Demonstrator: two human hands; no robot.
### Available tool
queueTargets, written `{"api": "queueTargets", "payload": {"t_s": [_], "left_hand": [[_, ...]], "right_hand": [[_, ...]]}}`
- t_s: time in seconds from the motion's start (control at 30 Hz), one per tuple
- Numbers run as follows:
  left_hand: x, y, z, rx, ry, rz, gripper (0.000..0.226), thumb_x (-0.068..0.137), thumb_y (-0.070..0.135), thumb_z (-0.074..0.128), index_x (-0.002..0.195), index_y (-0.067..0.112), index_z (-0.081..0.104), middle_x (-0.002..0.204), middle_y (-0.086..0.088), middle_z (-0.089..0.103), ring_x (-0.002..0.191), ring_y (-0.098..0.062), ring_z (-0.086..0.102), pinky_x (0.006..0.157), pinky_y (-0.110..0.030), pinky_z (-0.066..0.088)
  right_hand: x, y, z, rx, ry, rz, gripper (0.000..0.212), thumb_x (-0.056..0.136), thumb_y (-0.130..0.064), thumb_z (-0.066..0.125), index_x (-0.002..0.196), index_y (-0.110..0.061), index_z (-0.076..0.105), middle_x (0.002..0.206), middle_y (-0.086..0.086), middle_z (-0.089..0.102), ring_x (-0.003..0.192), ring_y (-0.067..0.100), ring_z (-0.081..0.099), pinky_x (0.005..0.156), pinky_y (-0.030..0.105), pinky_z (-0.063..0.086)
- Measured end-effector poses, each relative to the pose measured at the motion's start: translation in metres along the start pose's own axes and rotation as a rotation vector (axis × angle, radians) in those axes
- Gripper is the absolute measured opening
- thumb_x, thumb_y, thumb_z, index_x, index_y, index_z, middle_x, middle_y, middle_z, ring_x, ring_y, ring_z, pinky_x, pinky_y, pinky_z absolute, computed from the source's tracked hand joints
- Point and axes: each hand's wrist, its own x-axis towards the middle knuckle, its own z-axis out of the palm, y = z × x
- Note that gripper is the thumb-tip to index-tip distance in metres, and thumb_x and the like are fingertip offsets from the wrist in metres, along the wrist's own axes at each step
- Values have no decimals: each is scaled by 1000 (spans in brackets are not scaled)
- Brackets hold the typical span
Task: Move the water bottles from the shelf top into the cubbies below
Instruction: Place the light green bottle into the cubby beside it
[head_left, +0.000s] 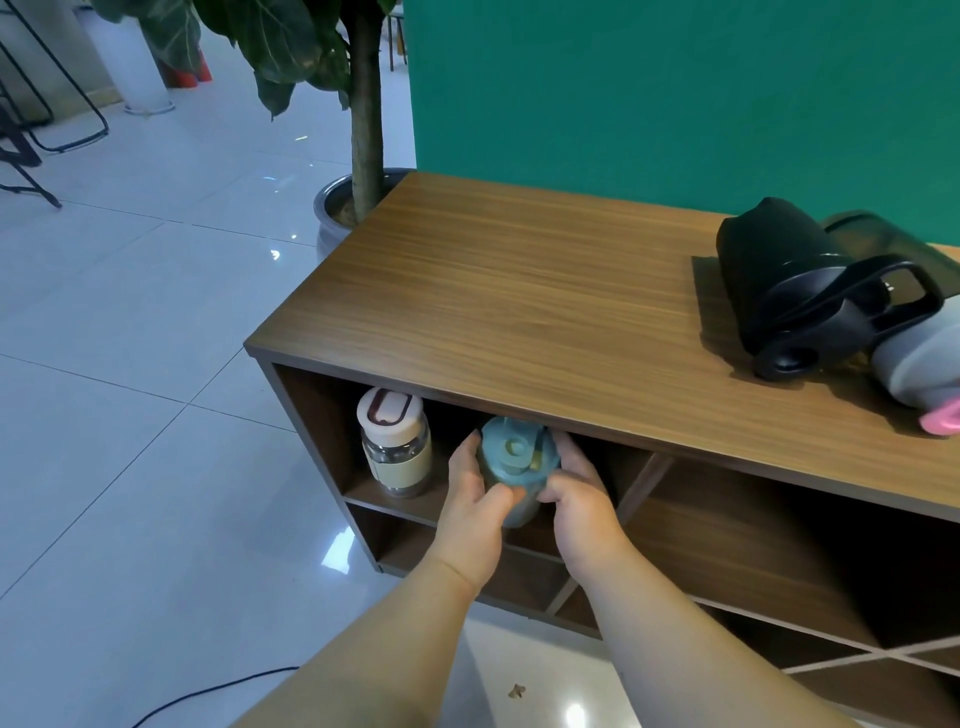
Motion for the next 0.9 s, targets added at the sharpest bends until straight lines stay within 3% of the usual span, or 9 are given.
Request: {"api": "queueTargets", "payload": {"t_s": [0.07,0.2,0.33,0.47,0.6,0.8,0.9], "left_hand": [[2,-1,1,2,-3,8,86,57,38,64,137,37,32,146,-3,50,134,-14,50,118,-39,38],[9,-8,-3,18,5,43,94,63,34,65,151,25,32,147,-4,52,137,-18,50,119,-48,37],[10,-7,-8,22,37,25,102,64,35,65,156,29,23,155,-3,44,143,-18,44,122,-48,33],[5,-3,-7,39,8,-7,106,59,36,63,157,24,24,150,-2,52,139,-16,49,120,-46,36],[0,-3,-6,59,-31,-43,103,63,32,65,157,25,25,147,-2,56,137,-17,51,121,-45,35],[1,-3,-5,-4,-33,-47,87,67,9,52,152,15,34,140,-9,60,131,-20,56,114,-38,44],[2,-6,-4,-3,-49,-23,82,66,6,50,146,15,40,135,-8,62,124,-14,59,102,-27,51]], "right_hand": [[3,0,-2,4,10,14,94,51,-1,44,144,-9,49,142,15,56,136,28,47,117,49,30],[1,0,-1,14,6,-10,96,51,1,42,147,-9,44,143,15,55,135,26,48,115,43,34],[-2,-3,6,15,67,57,98,54,-2,42,151,-17,38,145,11,52,133,25,48,111,38,36],[-13,-4,11,-21,126,41,84,80,13,48,155,-22,30,129,-2,51,116,17,51,90,25,38],[-18,-7,15,2,129,103,80,85,11,45,155,-24,29,129,1,55,94,6,54,72,21,40],[-12,-9,11,25,154,133,77,84,18,41,151,-19,39,135,8,55,121,25,50,92,31,34],[-8,-9,8,10,172,140,74,84,15,42,150,-19,42,141,10,53,123,25,47,93,32,30]]}}
